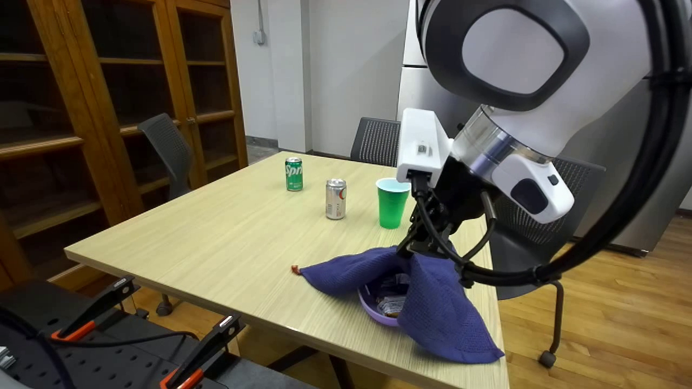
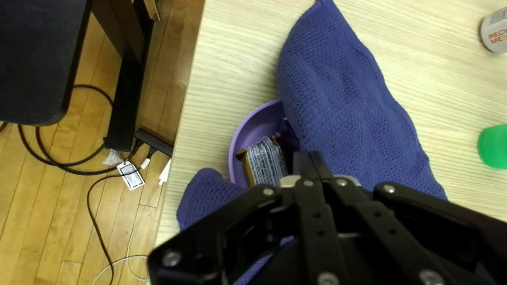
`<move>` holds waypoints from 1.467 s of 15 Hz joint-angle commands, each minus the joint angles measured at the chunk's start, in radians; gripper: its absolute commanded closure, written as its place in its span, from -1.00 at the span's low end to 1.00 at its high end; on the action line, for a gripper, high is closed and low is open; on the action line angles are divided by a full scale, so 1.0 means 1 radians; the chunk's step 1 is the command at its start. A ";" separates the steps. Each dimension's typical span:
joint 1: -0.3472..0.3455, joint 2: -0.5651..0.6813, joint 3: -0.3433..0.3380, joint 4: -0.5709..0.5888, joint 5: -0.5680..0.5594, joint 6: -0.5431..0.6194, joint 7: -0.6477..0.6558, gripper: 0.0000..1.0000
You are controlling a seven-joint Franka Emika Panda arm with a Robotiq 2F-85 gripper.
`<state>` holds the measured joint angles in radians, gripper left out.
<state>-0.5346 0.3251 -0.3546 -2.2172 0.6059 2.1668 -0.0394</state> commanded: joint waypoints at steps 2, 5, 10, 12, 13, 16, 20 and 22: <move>0.018 -0.045 -0.026 0.002 -0.043 -0.065 0.063 0.99; 0.020 -0.055 -0.031 0.002 -0.053 -0.074 0.074 0.99; 0.030 -0.050 -0.033 0.013 -0.069 -0.078 0.106 0.99; 0.032 -0.048 -0.032 0.017 -0.069 -0.081 0.113 0.99; 0.034 -0.050 -0.033 0.017 -0.071 -0.081 0.120 0.99; 0.043 -0.038 -0.035 0.021 -0.104 -0.088 0.146 0.99; 0.054 -0.013 -0.034 0.028 -0.170 -0.117 0.180 0.47; 0.060 -0.003 -0.034 0.030 -0.197 -0.127 0.199 0.35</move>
<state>-0.4945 0.3098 -0.3770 -2.2069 0.4596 2.0862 0.1050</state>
